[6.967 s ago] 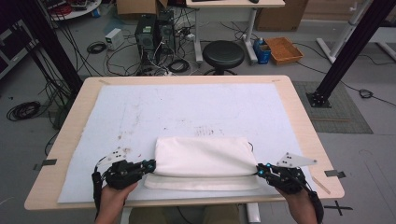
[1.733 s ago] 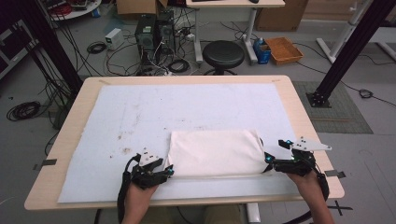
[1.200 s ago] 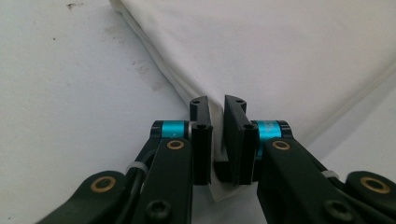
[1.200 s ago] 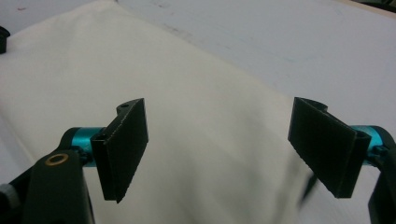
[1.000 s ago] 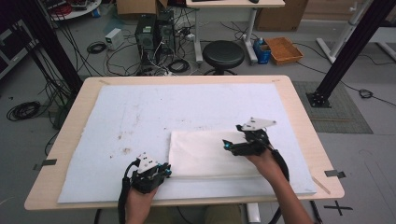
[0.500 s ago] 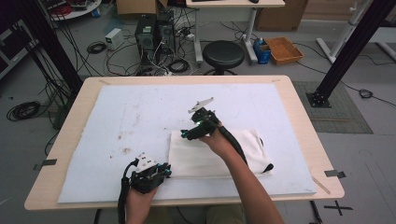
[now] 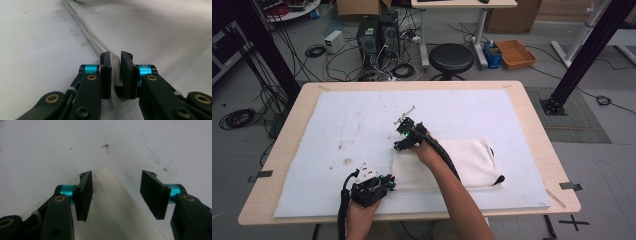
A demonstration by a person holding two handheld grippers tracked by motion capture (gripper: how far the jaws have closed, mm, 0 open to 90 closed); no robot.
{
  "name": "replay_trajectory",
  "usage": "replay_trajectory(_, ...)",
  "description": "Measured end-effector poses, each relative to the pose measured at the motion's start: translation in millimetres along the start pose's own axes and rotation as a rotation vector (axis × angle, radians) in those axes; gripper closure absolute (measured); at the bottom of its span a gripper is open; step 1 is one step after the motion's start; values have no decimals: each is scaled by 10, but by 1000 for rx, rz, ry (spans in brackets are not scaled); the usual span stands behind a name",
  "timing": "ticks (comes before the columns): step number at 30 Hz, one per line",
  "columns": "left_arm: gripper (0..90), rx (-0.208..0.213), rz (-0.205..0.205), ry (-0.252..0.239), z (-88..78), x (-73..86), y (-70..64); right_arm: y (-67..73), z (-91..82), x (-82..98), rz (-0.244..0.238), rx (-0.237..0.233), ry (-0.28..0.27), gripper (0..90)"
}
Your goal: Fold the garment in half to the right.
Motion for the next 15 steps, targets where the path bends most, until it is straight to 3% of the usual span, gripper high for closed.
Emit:
replay_trajectory(4,791,0,0,0,0,0,0,65,48,-35,-32,-10,3,626)
replay_trajectory(5,790,0,0,1,0,0,0,78,53,-35,-24,-27,13,698)
replay_trajectory(9,791,-10,8,2,0,3,-5,102,45,-28,-15,-32,28,839)
replay_trajectory(12,799,-18,12,1,0,1,-8,91,41,-23,1,-36,30,871)
replay_trajectory(15,847,8,-19,-5,-24,-23,13,89,21,-22,16,-36,17,876)
Point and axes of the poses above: each handheld gripper's, and its own axes: z roughly forward along the jaws, x roughly out of its underside, y roughly to its left, the point moved 6 cm from there along z, roughly forward along the jaws, and after that the axes turned 9 degrees about x, right-handed, at the moved point
